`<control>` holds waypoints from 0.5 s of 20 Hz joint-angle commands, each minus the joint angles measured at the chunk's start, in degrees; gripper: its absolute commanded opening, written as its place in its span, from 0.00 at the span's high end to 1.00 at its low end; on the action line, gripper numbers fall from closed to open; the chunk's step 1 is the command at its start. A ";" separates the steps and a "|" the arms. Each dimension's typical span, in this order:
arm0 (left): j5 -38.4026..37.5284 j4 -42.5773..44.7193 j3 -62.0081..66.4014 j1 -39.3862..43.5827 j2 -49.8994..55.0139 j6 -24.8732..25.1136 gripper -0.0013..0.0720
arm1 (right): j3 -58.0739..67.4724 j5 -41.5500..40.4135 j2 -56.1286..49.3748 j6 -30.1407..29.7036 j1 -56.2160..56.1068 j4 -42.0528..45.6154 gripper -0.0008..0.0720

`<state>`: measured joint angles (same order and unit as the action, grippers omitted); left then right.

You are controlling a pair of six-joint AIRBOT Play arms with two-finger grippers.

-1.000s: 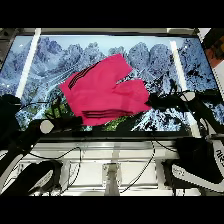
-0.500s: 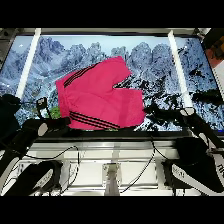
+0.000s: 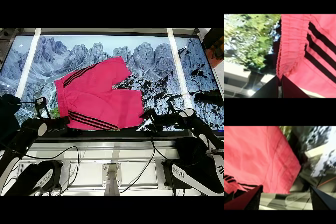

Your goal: Fold the clothes and pants, and hang the long-sleeved shirts on hangers.

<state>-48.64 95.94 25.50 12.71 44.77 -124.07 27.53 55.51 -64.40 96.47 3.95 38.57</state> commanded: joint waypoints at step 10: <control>2.43 0.04 0.07 -0.07 -0.04 -0.02 0.96 | 0.35 -4.74 -8.39 -4.96 -0.09 -9.99 0.15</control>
<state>-46.85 95.98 25.50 12.71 44.77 -124.09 27.62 52.86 -70.83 94.30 3.88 32.42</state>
